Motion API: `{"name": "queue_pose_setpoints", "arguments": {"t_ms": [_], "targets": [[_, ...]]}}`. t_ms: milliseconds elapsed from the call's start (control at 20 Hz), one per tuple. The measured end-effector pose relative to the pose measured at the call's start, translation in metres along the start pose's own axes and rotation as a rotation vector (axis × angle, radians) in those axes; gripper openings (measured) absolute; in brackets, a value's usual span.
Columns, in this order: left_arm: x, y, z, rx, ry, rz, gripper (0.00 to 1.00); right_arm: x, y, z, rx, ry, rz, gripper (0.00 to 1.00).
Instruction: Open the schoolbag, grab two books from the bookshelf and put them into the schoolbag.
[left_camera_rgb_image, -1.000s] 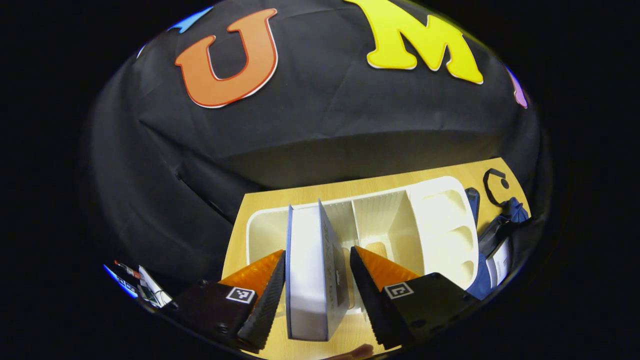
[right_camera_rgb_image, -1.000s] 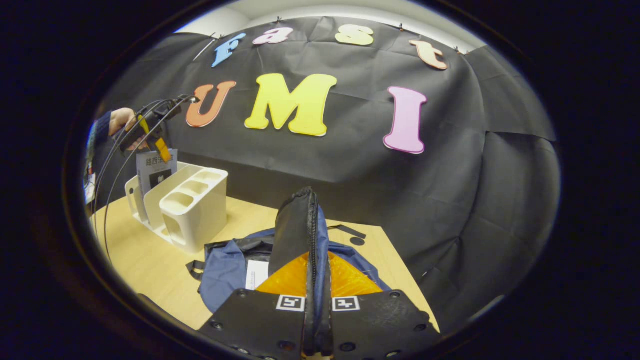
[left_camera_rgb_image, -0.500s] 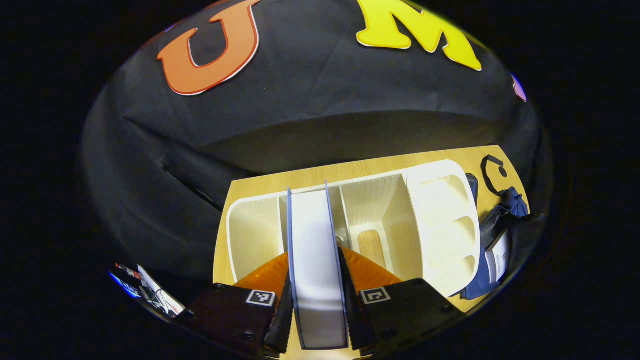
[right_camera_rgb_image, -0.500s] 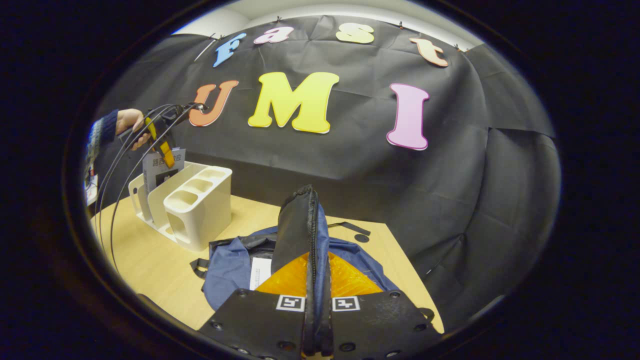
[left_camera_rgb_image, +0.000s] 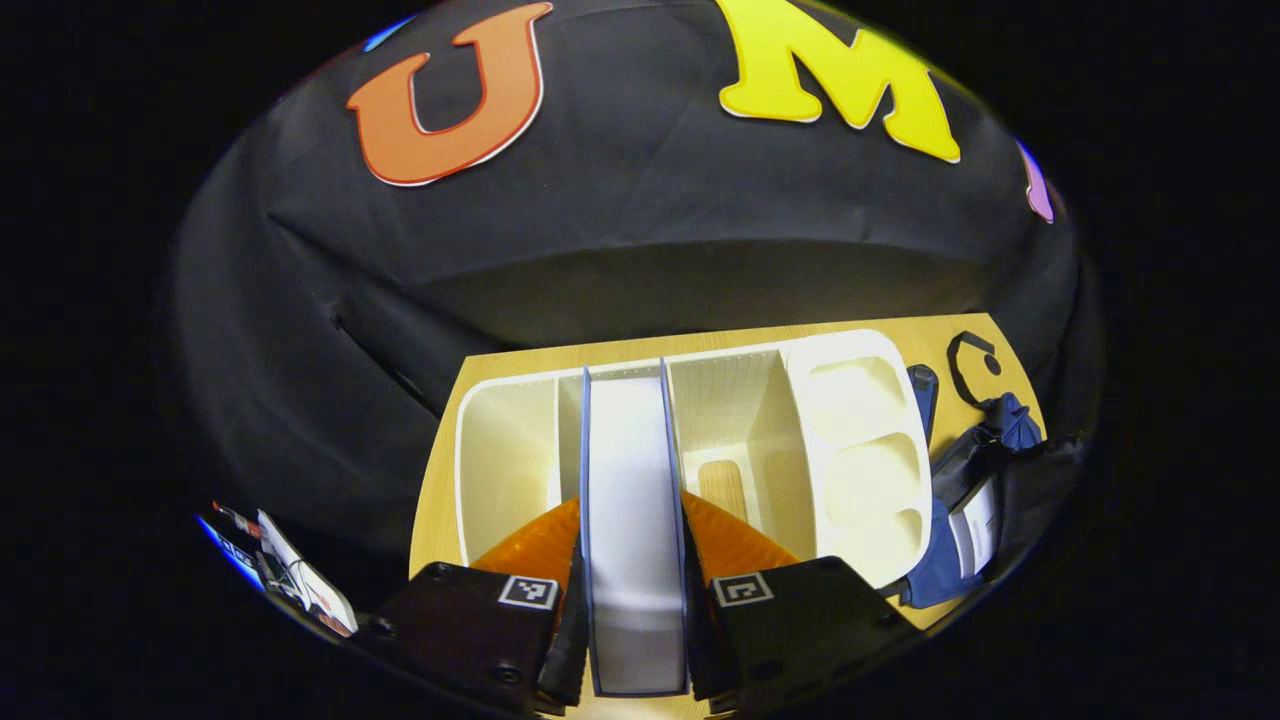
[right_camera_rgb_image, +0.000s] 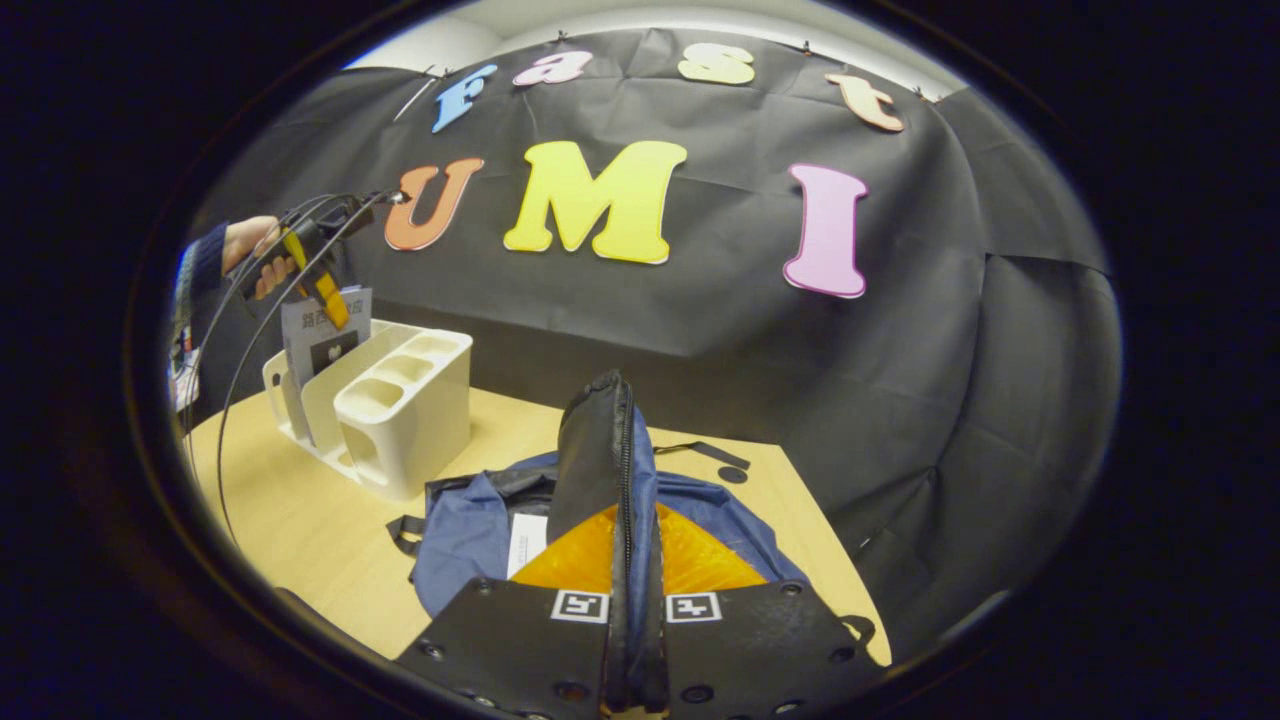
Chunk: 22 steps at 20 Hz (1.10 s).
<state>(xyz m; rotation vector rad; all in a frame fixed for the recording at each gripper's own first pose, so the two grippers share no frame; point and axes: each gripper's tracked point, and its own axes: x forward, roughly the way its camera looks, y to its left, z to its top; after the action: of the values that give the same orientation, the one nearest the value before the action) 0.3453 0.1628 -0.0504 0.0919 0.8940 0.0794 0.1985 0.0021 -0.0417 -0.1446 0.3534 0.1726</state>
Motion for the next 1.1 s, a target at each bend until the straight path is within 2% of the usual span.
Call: {"name": "queue_pose_setpoints", "arguments": {"t_ms": [200, 350, 550, 650, 950, 1000, 1100], "targets": [[-0.022, 0.017, -0.010, -0.075, -0.032, 0.003, 0.42, 0.005, 0.000, 0.000, -0.008, 0.003, -0.001, 0.06], [-0.040, 0.026, -0.024, -0.129, -0.046, -0.005, 0.42, 0.005, 0.009, 0.006, -0.020, -0.003, 0.032, 0.06], [-0.057, 0.036, -0.044, -0.200, -0.074, -0.011, 0.42, 0.004, 0.006, 0.004, -0.009, 0.012, 0.023, 0.04], [-0.072, 0.035, -0.052, -0.260, -0.086, -0.042, 0.42, 0.005, 0.004, 0.004, 0.024, 0.016, 0.013, 0.00], [-0.104, 0.042, -0.090, -0.392, -0.145, -0.092, 0.42, 0.007, -0.005, 0.002, 0.115, 0.036, -0.007, 0.01], [-0.111, 0.042, -0.097, -0.413, -0.151, -0.105, 0.46, 0.007, -0.007, 0.003, 0.122, 0.034, -0.011, 0.01], [-0.123, 0.041, -0.112, -0.458, -0.162, -0.143, 0.42, 0.002, -0.002, 0.009, 0.134, 0.007, 0.016, 0.01]]}}
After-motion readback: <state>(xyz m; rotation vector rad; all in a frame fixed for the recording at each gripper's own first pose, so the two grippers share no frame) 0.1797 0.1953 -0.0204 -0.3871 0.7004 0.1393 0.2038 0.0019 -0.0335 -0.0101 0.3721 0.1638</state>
